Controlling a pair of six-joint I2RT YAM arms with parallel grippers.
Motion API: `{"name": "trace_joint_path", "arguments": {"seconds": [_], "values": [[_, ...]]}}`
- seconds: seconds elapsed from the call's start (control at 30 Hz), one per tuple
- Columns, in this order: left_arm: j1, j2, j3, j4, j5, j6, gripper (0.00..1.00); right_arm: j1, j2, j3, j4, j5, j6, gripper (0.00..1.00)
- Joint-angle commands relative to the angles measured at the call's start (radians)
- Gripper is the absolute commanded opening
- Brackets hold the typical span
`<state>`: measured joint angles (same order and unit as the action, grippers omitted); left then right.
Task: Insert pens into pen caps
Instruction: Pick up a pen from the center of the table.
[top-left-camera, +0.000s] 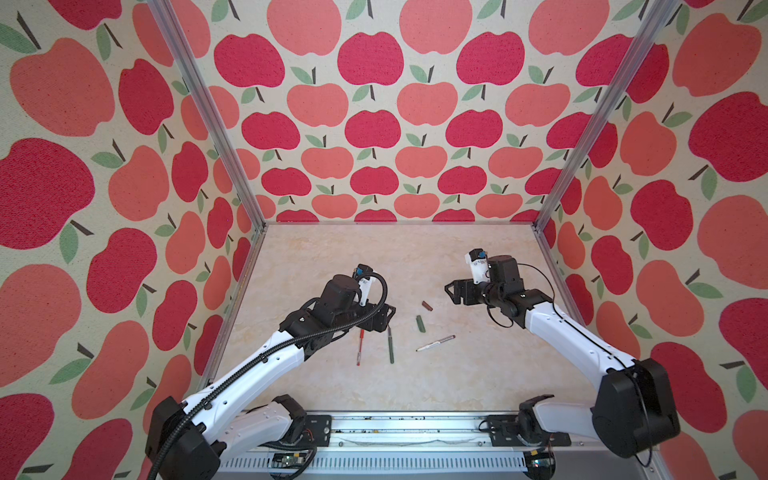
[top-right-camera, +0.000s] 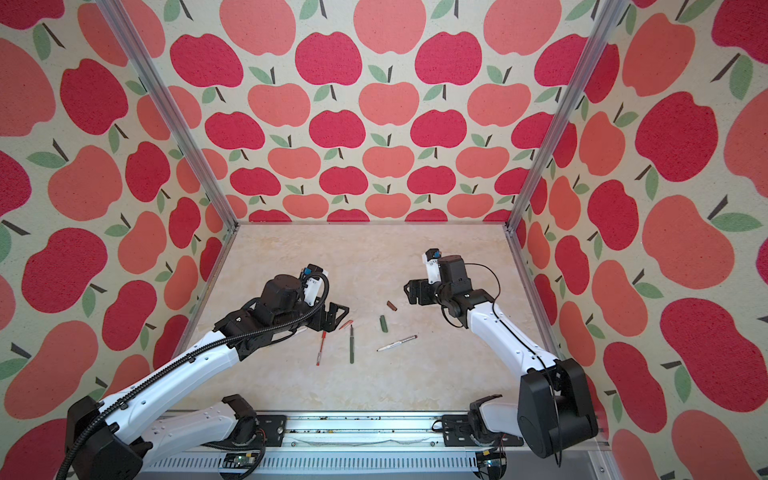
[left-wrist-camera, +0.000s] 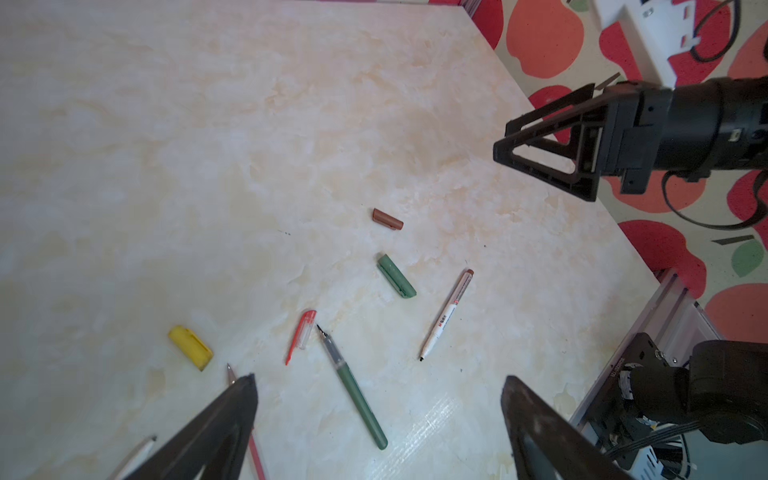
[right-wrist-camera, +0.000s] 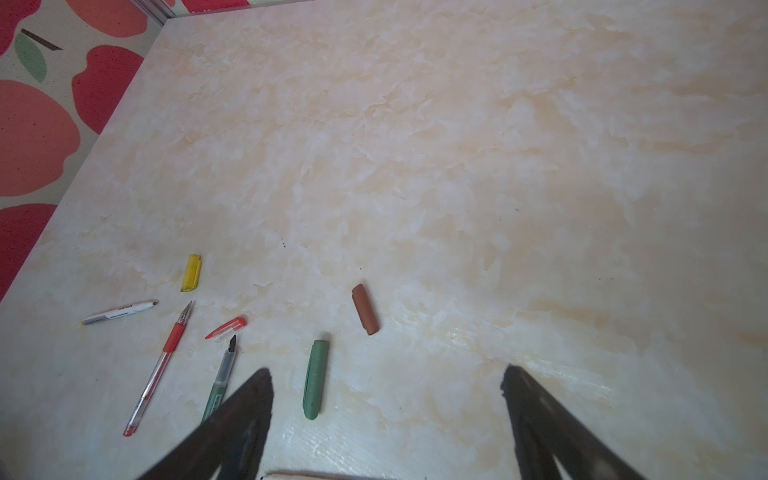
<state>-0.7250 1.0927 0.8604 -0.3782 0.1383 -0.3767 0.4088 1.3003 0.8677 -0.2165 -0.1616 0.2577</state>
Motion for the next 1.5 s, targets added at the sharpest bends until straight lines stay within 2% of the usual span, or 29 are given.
{"name": "trace_joint_path", "arguments": {"seconds": [0.0, 0.23, 0.37, 0.63, 0.73, 1.0, 1.47], "values": [[-0.101, 0.085, 0.000, -0.163, -0.164, -0.196, 0.93, 0.004, 0.007, -0.009, 0.037, 0.042, -0.005, 0.90], [-0.293, 0.319, 0.088, -0.293, -0.286, -0.359, 0.89, 0.004, 0.058, -0.025, 0.095, 0.073, 0.004, 0.91], [-0.339, 0.440, 0.148, -0.314, -0.303, -0.393, 0.88, 0.004, 0.081, -0.020, 0.105, 0.066, 0.006, 0.91], [-0.339, 0.592, 0.215, -0.321, -0.251, -0.394, 0.83, 0.005, 0.071, 0.003, 0.092, 0.059, -0.002, 0.94], [-0.321, 0.630, 0.224, -0.318, -0.211, -0.393, 0.77, 0.005, 0.065, 0.010, 0.091, 0.073, -0.003, 0.95], [-0.290, 0.700, 0.254, -0.377, -0.219, -0.425, 0.65, 0.005, 0.070, -0.005, 0.112, 0.058, 0.011, 0.95], [-0.243, 0.782, 0.257, -0.337, -0.184, -0.409, 0.24, 0.003, -0.001, -0.030, 0.091, 0.089, 0.001, 0.97]]}}
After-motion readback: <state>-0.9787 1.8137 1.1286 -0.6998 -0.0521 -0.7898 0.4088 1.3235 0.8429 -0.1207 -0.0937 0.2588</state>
